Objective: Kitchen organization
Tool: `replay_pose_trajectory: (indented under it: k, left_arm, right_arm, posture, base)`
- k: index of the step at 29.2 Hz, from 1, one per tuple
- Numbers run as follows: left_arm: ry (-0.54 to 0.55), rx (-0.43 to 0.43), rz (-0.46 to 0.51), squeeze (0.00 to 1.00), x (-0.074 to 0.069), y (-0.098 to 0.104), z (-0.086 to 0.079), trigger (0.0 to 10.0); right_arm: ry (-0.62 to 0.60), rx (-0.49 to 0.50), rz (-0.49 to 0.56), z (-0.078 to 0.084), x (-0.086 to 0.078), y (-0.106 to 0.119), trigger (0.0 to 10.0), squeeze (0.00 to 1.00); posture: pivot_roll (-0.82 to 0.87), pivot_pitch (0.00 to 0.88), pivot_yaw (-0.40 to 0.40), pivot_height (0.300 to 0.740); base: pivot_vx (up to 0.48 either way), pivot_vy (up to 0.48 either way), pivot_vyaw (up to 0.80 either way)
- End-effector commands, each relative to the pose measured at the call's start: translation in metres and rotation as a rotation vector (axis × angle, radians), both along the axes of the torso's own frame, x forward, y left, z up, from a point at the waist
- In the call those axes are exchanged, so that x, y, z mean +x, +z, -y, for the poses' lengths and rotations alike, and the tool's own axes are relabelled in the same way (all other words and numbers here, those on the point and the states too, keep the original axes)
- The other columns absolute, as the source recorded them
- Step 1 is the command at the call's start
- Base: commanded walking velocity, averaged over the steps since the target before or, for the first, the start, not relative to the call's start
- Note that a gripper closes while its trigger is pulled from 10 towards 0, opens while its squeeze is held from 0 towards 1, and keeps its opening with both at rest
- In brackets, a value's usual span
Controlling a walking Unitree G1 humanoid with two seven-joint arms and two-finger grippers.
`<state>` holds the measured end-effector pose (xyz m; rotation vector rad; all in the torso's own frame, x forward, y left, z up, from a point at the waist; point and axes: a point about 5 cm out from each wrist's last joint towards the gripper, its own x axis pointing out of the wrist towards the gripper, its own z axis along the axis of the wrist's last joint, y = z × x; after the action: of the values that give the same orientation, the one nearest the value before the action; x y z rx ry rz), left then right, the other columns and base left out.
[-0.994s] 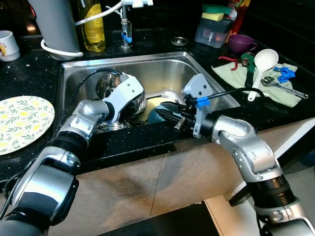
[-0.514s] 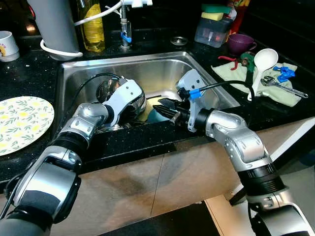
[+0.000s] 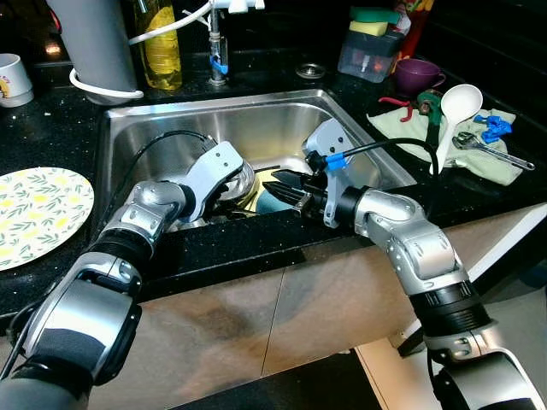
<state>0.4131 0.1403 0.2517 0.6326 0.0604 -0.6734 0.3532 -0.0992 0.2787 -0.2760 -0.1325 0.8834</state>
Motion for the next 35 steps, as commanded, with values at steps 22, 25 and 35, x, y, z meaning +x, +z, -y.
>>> replay_pose_trajectory:
  k: [22,25,35]
  left_arm:
    - [0.520,-0.310,0.169,1.00,-0.037,0.099,-0.124,10.0]
    - [0.614,-0.299,0.102,1.00,-0.057,0.101,-0.145,10.0]
    - [0.574,0.212,0.130,0.00,-0.084,0.075,-0.147,10.0]
  right_arm:
    - [0.087,0.155,-0.031,-0.006,-0.010,0.006,10.0,0.00]
    - [0.098,0.171,-0.040,-0.008,-0.011,0.006,10.0,0.00]
    - [0.117,0.183,-0.052,-0.011,-0.013,0.005,10.0,0.00]
  posture:
    - [0.01,0.179,-0.054,0.740]
    - [0.01,0.179,-0.055,0.740]
    - [0.03,0.181,-0.063,0.740]
  base:
    - [0.000,0.000,0.00]
    - [0.000,0.000,0.00]
    - [0.000,0.000,0.00]
